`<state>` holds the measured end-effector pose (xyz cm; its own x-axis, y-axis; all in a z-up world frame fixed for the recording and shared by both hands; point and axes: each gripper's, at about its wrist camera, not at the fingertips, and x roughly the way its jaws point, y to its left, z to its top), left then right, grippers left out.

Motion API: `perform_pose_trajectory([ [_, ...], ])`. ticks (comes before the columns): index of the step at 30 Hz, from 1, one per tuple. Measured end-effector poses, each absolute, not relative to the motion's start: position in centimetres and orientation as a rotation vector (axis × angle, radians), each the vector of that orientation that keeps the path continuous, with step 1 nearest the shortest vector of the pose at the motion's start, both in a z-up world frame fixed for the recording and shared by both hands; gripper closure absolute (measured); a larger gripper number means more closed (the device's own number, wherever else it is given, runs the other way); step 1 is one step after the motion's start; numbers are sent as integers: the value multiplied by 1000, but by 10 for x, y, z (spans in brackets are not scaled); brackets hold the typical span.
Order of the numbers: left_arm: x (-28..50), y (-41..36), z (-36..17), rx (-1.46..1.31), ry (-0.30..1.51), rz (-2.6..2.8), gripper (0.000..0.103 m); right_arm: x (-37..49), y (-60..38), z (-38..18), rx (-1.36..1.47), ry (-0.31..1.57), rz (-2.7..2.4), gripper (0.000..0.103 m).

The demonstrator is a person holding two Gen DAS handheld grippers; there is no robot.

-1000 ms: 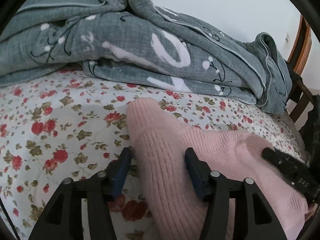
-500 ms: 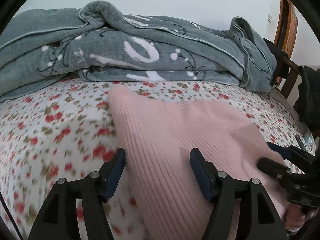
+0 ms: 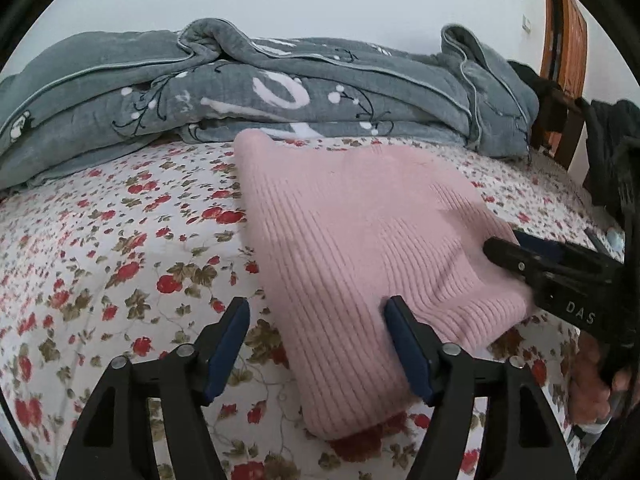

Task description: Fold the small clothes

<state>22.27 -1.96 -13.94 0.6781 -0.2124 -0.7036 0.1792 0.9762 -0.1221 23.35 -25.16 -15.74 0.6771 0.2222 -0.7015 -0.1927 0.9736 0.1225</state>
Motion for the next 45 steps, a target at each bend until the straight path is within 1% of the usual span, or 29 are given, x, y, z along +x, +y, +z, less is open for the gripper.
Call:
perform_pose_trajectory([
  [2, 221, -19, -143, -55, 778, -223, 30, 231, -250, -160, 36, 770, 243, 68],
  [5, 218, -21, -143, -44, 758, -207, 29, 227, -245, -160, 9, 738, 232, 68],
  [9, 213, -27, -141, -6, 738, -174, 29, 228, -244, -160, 4, 739, 241, 70],
  [19, 216, -15, -145, -94, 769, -221, 29, 223, -241, -160, -18, 733, 238, 70],
  [35, 212, -19, -143, -72, 751, -204, 29, 223, -244, -160, -6, 729, 247, 70],
  [41, 206, -18, -141, -71, 730, -193, 29, 216, -248, -157, 5, 721, 238, 62],
  [45, 198, -16, -138, -84, 718, -200, 29, 205, -249, -149, 1, 715, 242, 61],
])
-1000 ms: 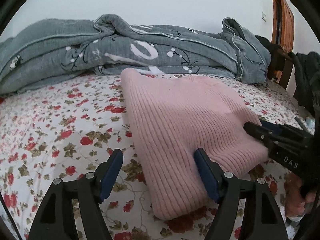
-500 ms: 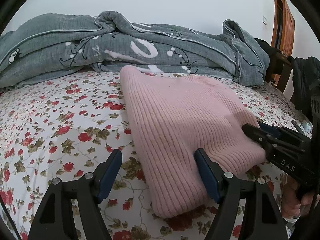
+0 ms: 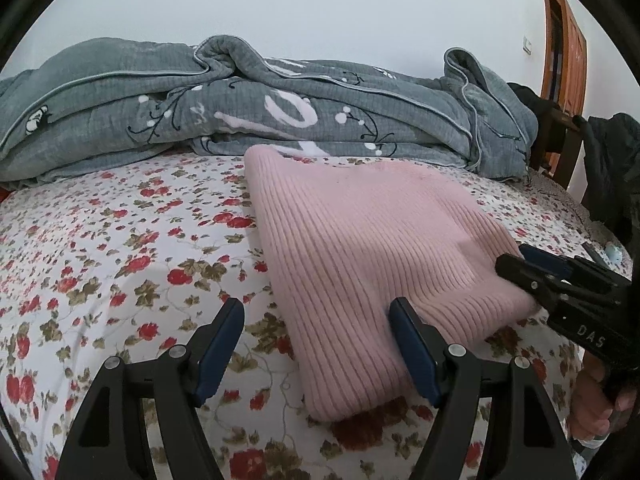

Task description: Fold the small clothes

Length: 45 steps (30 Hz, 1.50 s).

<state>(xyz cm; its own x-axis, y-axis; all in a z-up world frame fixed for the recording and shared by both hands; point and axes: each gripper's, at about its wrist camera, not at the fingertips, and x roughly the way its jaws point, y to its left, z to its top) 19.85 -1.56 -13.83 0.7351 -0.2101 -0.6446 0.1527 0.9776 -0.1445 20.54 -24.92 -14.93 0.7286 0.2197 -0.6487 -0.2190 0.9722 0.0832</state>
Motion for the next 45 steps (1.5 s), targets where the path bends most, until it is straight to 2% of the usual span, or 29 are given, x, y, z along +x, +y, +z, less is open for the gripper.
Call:
perform_pose_trajectory([
  [4, 177, -7, -126, -123, 722, -214, 30, 180, -255, -129, 24, 724, 228, 60],
  [6, 166, -2, -118, -138, 729, -196, 30, 165, -257, -117, 35, 718, 227, 49],
  [11, 130, 7, -76, -183, 719, -153, 29, 122, -260, -76, 35, 690, 183, 38],
  [15, 109, 2, -43, -137, 703, -66, 17, 95, -267, -52, 36, 682, 163, 26],
  [24, 68, -29, 2, -50, 681, -18, 16, 62, -307, -24, 115, 750, 134, 26],
  [27, 59, -38, 11, -42, 688, -37, 12, 53, -314, -17, 107, 745, 111, 25],
  [28, 56, -41, 14, -30, 686, -29, 12, 51, -316, -16, 104, 740, 102, 23],
  [30, 53, -46, 18, -12, 677, -16, 10, 45, -322, -10, 114, 720, 95, 4],
  [31, 50, -48, 20, -6, 672, -13, 7, 43, -324, -7, 119, 709, 93, 1],
  [45, 40, -60, 29, 21, 660, 5, 5, 38, -329, 3, 107, 707, 82, 0],
])
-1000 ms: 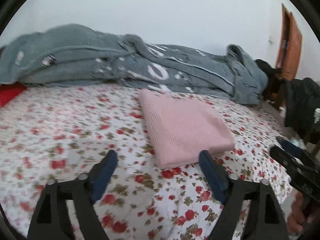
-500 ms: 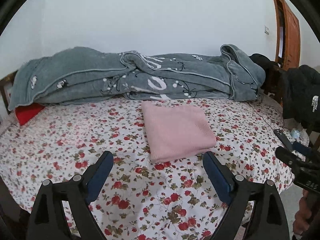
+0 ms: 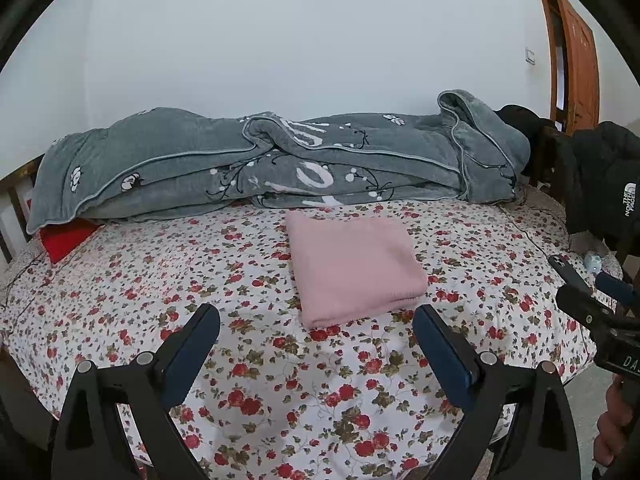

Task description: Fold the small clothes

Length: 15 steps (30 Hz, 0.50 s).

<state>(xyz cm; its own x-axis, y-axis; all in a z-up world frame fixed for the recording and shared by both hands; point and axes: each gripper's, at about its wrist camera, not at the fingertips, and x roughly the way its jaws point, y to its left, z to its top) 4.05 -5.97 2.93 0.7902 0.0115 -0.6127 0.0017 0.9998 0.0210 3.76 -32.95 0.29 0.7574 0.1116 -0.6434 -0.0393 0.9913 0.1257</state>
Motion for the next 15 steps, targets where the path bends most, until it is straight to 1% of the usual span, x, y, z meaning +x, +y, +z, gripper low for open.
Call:
perform_pose_trajectory([
  [15, 40, -56, 32, 5, 659, 24, 5, 33, -329, 8, 93, 699, 85, 0],
])
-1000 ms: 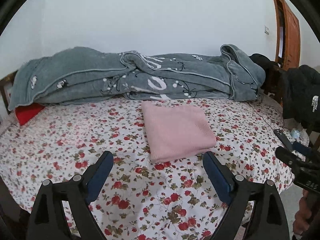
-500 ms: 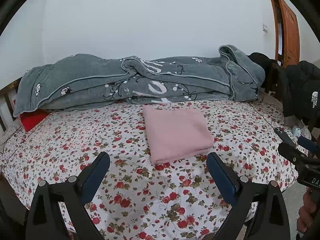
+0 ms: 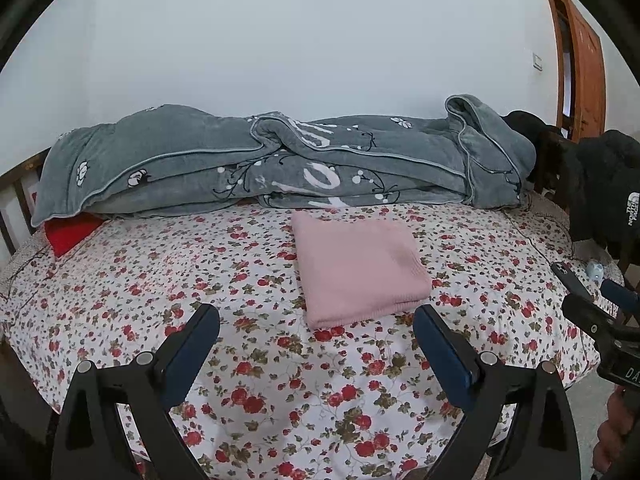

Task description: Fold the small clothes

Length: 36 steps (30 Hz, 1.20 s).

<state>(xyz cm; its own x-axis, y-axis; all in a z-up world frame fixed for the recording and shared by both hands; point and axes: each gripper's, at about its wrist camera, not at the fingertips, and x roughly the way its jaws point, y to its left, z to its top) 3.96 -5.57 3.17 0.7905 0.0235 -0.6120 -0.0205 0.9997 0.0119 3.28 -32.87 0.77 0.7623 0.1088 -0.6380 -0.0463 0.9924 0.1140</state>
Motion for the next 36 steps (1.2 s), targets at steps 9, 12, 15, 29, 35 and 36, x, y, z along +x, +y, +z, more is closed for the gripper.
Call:
perform_pose_trajectory([
  [9, 38, -56, 35, -1, 653, 30, 5, 33, -329, 9, 98, 699, 87, 0],
  [12, 38, -56, 35, -1, 652, 32, 5, 33, -328, 9, 97, 699, 88, 0],
  [15, 39, -56, 35, -2, 653, 32, 5, 34, -328, 9, 100, 701, 89, 0],
  [29, 38, -53, 35, -10, 652, 40, 5, 34, -326, 11, 110, 701, 90, 0],
  [35, 38, -53, 36, -13, 649, 39, 5, 33, -325, 11, 111, 701, 90, 0],
  [36, 38, -54, 37, -14, 650, 40, 5, 33, -325, 11, 110, 700, 90, 0],
])
